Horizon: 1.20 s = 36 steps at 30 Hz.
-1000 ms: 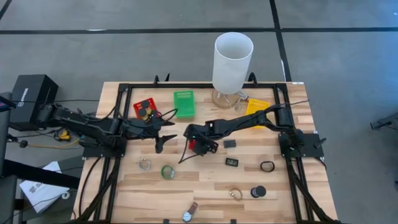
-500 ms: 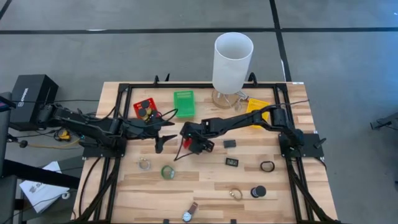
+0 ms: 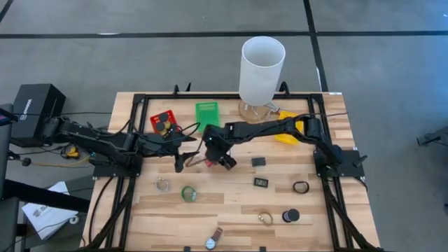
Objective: Pick & Place Office items
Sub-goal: Put the red digital clock into the green bin
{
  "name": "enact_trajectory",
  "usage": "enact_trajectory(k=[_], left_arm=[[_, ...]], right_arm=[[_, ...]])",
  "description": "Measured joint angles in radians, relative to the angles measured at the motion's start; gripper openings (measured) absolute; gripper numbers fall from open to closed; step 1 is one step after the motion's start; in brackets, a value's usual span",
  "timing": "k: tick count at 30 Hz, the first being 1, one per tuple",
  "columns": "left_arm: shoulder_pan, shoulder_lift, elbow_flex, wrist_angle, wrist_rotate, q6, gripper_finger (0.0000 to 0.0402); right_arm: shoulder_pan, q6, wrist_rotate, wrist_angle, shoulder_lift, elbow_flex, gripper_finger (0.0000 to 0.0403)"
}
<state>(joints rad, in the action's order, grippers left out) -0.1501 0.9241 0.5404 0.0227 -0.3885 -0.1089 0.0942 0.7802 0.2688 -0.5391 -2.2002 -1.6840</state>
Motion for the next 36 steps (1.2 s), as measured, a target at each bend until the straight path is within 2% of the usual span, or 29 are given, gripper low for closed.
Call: enact_trajectory(k=[8,15,18,28,36], left_arm=[[0.000,0.000,0.000,0.000,0.000,0.000,0.0250],[0.000,0.000,0.000,-0.003,0.000,0.000,0.0250],[0.000,0.000,0.000,-0.002,0.000,0.000,0.0250],[0.000,0.000,0.000,-0.008,0.000,0.000,0.0250],[0.000,0.000,0.000,-0.008,0.000,0.000,0.0250]], right_arm=[[0.037,-0.048,0.114,0.006,0.000,0.021,0.0260],[0.030,-0.072,0.107,0.037,-0.052,0.025,0.0260],[0.027,-0.069,0.092,0.102,-0.078,0.017,0.0260],[0.026,-0.070,0.091,0.112,-0.075,0.018,0.0260],[0.017,-0.040,0.097,0.138,-0.016,0.019,0.0260]])
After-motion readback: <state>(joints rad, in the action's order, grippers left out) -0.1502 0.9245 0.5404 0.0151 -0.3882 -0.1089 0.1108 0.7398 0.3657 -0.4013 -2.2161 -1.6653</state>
